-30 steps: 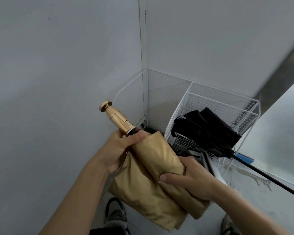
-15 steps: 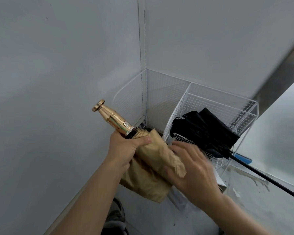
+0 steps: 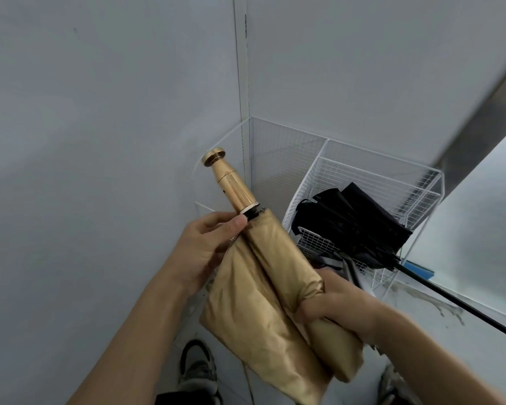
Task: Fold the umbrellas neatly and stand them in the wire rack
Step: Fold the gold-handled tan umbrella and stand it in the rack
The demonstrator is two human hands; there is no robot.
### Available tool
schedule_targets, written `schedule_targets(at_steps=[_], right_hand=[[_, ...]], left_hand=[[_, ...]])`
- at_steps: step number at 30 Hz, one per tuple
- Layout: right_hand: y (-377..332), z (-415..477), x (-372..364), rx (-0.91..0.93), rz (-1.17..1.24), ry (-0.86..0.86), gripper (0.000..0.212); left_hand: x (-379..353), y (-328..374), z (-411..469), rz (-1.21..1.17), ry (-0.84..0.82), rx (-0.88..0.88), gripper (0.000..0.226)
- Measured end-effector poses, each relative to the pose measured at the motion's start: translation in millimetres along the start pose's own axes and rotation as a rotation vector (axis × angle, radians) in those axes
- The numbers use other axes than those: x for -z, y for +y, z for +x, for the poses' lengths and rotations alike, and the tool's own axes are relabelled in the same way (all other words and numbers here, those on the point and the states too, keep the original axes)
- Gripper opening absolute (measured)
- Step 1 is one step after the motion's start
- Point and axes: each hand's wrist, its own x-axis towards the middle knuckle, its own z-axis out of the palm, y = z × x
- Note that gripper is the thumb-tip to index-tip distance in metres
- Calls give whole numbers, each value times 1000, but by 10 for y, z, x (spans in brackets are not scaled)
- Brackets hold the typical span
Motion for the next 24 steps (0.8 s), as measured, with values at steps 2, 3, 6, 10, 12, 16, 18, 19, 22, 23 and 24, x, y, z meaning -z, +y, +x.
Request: schedule_targets(at_steps=[2,3,6,10,12,16,18,19,22,23,24], right_hand=[[-14,-21,-24,-32,126,-113,37],[-15,-24,-39,-50,159,-154,37],[-26,-28,-88,-104,145,-229,45],[-31,-6,-104,-117,-7,-146,45],[-14,14,-125,-79,-57,-79,46],[43,68,-186,115,-30,67,57],[39,52,-173,237,-74,156,72],[31,32,-166,292,-131,165,77],[26,-43,-263,389,-498,172,89],[54,-38,-317,428,-660,222,88],[96,-20,-360,477,-776,286,81]], left_hand=[[-61,-14,8,-29,0,-2,47],[-85,-26,10,-99,-40,42,61],[-137,-56,-43,-347,-200,197,90],[-227,-94,-81,-308,-115,293,29],[-236,-91,-43,-257,-35,322,18],[-119,-144,114,-176,288,278,20],[-52,-164,153,-174,520,254,18],[-31,-159,156,-184,617,234,16],[-18,-124,127,-229,753,177,12],[-20,-131,124,-239,772,163,15],[-29,-139,121,-252,783,154,17]])
